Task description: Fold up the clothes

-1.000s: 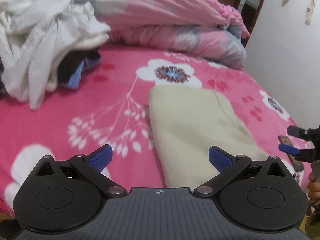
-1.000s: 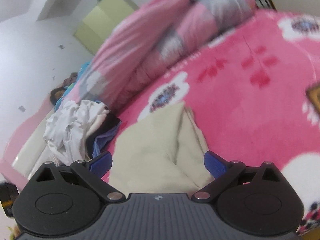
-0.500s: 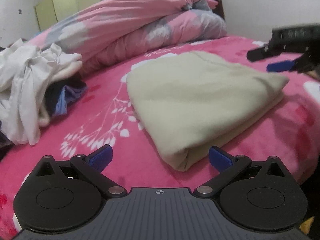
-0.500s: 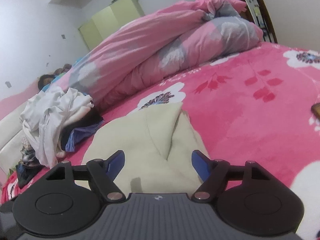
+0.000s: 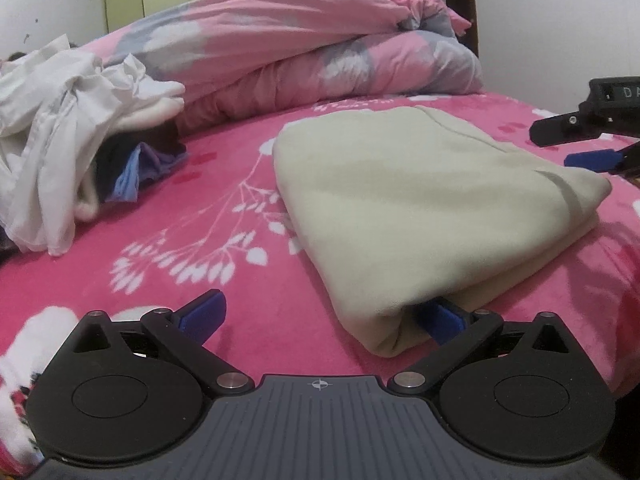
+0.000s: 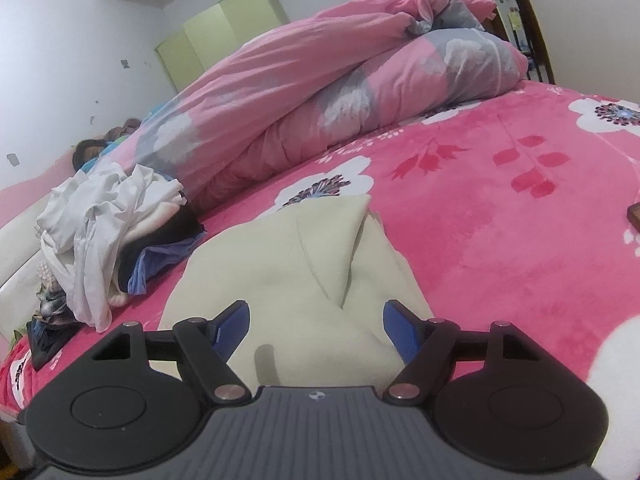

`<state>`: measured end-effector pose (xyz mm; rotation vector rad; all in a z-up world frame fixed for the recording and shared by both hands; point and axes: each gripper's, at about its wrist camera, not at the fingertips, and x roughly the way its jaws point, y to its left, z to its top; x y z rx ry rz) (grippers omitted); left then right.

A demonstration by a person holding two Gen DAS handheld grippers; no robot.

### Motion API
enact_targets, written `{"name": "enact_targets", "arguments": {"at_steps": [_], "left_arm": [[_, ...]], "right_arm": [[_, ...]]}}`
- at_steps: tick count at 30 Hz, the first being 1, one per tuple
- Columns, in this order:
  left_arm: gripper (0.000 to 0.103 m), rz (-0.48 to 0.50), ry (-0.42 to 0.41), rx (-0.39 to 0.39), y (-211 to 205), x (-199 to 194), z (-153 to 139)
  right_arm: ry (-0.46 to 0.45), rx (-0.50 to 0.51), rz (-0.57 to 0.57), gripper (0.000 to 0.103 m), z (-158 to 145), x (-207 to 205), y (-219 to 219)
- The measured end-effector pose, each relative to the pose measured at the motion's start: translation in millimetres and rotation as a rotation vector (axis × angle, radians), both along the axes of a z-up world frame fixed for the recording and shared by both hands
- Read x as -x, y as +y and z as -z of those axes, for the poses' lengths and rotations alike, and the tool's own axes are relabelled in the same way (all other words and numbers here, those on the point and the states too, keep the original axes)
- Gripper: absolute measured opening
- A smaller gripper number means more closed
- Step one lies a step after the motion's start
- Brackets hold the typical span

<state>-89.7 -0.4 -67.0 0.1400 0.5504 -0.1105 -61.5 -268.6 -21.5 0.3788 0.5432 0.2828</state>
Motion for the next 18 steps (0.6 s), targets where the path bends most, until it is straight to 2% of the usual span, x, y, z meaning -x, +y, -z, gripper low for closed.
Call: {"name": "enact_targets", "arguments": {"at_steps": [6,10,13,16,18], "left_arm": [[0.103,-0.069,-0.026,0.035,10,4,-2],[0.103,-0.101,-0.016,0.081,23,13,0],[0.103,-0.096,-0.012,0.096,25,11,0],[0.103,-0.050,-0.003,0.068,19,7,1],[0.103,0.001,0.036,0.099,26,7,-1]], "right_arm": [[-0.009,0.068,-0.024,0.077,2,-12,20],[0.055,0.170,0.033,0.074,16,-24,25],[0.076,0.110,0.040,0.073,21,-25,13],[0.078,0.111,0.033,0.073,21,-25,12],[0.078,0.106,0.025,0.073,20,-25,10]]}}
